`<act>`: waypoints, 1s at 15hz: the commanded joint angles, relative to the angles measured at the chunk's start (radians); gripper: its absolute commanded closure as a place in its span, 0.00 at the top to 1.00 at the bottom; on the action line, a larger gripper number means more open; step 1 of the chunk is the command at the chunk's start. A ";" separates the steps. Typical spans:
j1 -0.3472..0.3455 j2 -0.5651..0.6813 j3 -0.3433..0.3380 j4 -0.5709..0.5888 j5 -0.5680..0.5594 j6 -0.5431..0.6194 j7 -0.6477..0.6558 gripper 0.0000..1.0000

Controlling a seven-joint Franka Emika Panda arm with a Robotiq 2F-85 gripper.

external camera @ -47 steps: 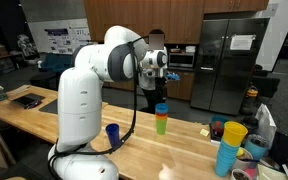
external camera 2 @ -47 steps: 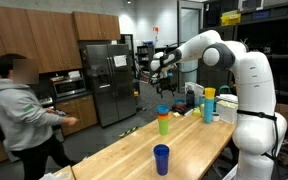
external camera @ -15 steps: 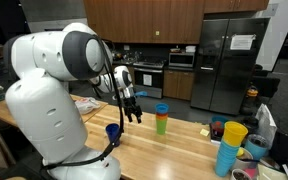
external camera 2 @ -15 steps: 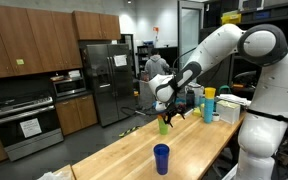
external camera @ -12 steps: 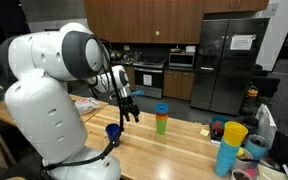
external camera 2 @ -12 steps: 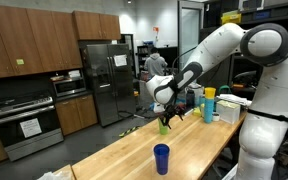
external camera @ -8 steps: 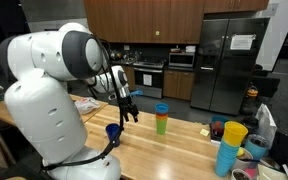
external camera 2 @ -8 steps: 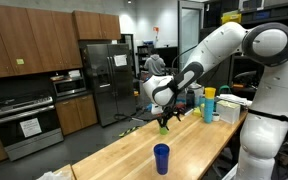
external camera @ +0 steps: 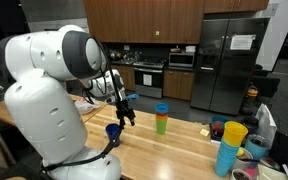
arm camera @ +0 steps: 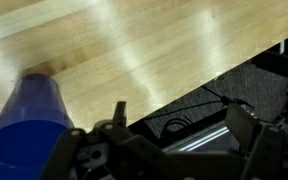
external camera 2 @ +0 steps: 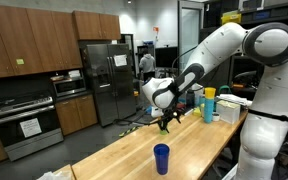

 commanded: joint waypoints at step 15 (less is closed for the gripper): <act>0.089 -0.077 0.046 -0.108 0.029 0.075 0.010 1.00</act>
